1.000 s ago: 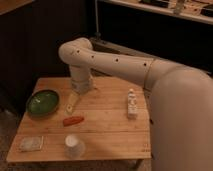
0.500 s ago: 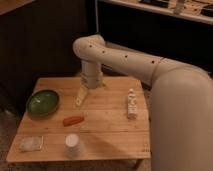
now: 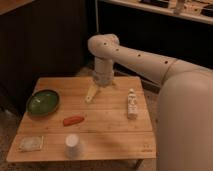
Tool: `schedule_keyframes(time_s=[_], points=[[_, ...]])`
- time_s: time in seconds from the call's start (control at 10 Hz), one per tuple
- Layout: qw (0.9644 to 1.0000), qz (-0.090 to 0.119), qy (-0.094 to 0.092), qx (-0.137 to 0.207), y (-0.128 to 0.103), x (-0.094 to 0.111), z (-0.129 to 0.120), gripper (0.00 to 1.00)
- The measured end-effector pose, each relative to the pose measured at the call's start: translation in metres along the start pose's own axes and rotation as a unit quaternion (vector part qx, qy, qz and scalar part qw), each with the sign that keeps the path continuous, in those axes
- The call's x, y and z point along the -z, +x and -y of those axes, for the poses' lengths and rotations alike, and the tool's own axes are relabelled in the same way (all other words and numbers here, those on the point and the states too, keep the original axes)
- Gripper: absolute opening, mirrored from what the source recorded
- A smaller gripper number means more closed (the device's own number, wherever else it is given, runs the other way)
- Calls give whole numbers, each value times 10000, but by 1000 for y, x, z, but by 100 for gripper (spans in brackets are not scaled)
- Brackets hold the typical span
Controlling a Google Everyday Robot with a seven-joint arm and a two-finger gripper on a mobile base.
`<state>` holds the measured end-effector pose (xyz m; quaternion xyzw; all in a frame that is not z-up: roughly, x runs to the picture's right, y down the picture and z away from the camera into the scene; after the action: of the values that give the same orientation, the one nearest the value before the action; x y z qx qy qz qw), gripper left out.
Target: Move the arm in a circular motion
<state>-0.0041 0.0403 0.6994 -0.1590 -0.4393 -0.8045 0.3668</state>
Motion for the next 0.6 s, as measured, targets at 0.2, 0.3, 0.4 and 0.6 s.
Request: schedule_keyframes(time_s=[0.2, 0.3, 0.4, 0.6], points=[[9999, -50, 126, -82, -19, -1, -5, 100], [9998, -68, 163, -85, -19, -1, -7, 100], [9998, -84, 191, -78, -21, -1, -9, 100], [9997, -112, 216, -97, -41, -2, -16, 100]])
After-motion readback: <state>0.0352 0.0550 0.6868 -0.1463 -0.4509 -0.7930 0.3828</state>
